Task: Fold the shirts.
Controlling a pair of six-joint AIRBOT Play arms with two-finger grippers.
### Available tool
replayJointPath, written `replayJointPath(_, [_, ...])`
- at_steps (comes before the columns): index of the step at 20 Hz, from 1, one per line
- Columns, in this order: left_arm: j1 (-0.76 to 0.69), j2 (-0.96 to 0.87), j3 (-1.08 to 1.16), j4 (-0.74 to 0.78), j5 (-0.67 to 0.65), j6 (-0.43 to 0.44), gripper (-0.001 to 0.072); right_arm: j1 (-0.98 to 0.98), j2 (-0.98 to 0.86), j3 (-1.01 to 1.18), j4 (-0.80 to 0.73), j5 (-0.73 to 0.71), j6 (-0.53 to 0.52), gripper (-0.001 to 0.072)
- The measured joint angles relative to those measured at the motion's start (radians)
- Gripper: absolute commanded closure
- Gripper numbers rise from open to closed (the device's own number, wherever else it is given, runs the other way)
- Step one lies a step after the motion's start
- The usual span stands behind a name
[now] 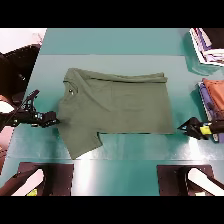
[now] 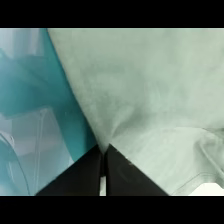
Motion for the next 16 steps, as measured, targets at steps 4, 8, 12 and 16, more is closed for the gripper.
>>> replayJointPath(4, [0.0,0.001,0.0,-0.003,0.005,-0.004,0.0679,0.099,-0.053,-0.023,0.089,-0.067,-0.013,0.046])
replayJointPath(8, [0.0,0.005,0.001,-0.004,-0.009,-0.011,0.0681,0.218,-0.078,0.015,0.089,-0.121,-0.021,0.0692])
replayJointPath(12, [0.0,0.074,0.038,-0.003,-0.056,-0.025,0.0681,0.29,-0.005,0.093,0.094,-0.122,-0.026,0.0693])
replayJointPath(16, [0.0,0.188,0.25,-0.002,-0.128,-0.053,0.068,0.296,0.138,0.296,0.1,-0.098,-0.026,0.0693])
